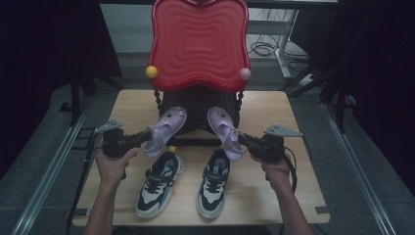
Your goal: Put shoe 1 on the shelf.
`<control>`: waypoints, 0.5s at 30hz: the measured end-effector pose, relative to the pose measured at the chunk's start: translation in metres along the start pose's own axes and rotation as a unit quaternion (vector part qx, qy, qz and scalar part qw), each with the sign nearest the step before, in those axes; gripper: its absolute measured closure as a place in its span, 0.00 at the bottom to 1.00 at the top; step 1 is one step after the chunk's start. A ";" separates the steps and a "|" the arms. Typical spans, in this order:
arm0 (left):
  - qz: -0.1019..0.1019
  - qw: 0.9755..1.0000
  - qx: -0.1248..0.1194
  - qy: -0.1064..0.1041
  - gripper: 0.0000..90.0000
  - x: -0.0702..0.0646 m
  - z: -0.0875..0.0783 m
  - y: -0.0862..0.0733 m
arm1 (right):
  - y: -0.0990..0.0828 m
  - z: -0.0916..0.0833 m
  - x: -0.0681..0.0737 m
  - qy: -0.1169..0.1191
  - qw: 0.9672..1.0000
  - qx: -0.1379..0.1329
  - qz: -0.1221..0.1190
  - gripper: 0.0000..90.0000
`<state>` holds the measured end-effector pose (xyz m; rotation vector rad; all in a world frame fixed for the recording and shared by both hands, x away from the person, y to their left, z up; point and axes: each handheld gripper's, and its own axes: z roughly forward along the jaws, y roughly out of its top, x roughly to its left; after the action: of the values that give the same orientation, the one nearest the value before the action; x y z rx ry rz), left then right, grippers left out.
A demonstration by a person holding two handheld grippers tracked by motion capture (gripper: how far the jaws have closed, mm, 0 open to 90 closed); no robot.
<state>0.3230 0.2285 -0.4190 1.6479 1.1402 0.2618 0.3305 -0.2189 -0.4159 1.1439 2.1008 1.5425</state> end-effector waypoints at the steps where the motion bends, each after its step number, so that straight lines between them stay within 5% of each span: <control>1: 0.002 1.000 -0.002 0.000 0.90 -0.002 0.003 0.002 | 0.002 0.003 0.001 -0.001 1.000 0.000 -0.001 0.89; 15: 0.012 1.000 -0.004 0.003 0.90 -0.010 0.019 0.012 | 0.010 0.018 0.006 -0.007 1.000 -0.004 -0.003 0.89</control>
<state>0.3369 0.2094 -0.4138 1.6562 1.1241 0.2867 0.3426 -0.2017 -0.4129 1.1407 2.0849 1.5339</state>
